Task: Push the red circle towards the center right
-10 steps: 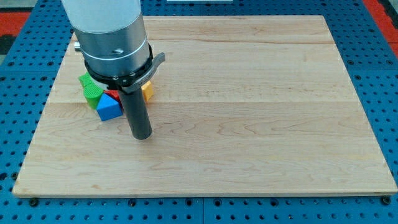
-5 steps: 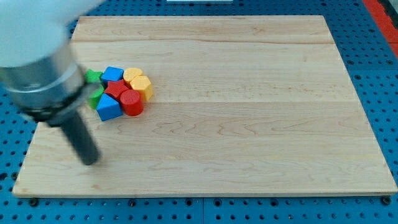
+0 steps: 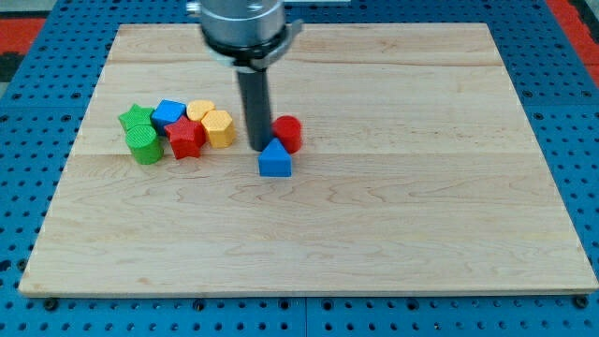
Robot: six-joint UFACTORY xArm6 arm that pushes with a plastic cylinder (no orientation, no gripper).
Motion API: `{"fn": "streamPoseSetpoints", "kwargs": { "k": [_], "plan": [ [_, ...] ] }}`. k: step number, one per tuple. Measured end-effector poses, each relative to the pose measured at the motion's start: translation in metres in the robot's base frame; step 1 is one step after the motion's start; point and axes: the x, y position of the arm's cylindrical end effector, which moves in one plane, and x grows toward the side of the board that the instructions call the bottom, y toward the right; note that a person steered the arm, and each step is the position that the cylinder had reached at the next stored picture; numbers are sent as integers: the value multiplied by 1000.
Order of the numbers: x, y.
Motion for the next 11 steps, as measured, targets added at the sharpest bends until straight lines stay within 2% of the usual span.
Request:
{"fn": "streamPoseSetpoints", "kwargs": {
  "k": [2, 3, 4, 5, 6, 7, 8, 9, 10, 11],
  "plan": [
    [-17, 44],
    [-43, 57],
    [-47, 164],
    [-44, 236],
    [31, 205],
    [35, 280],
    [4, 301],
    [-24, 292],
    [-29, 277],
    [9, 280]
  ]
}}
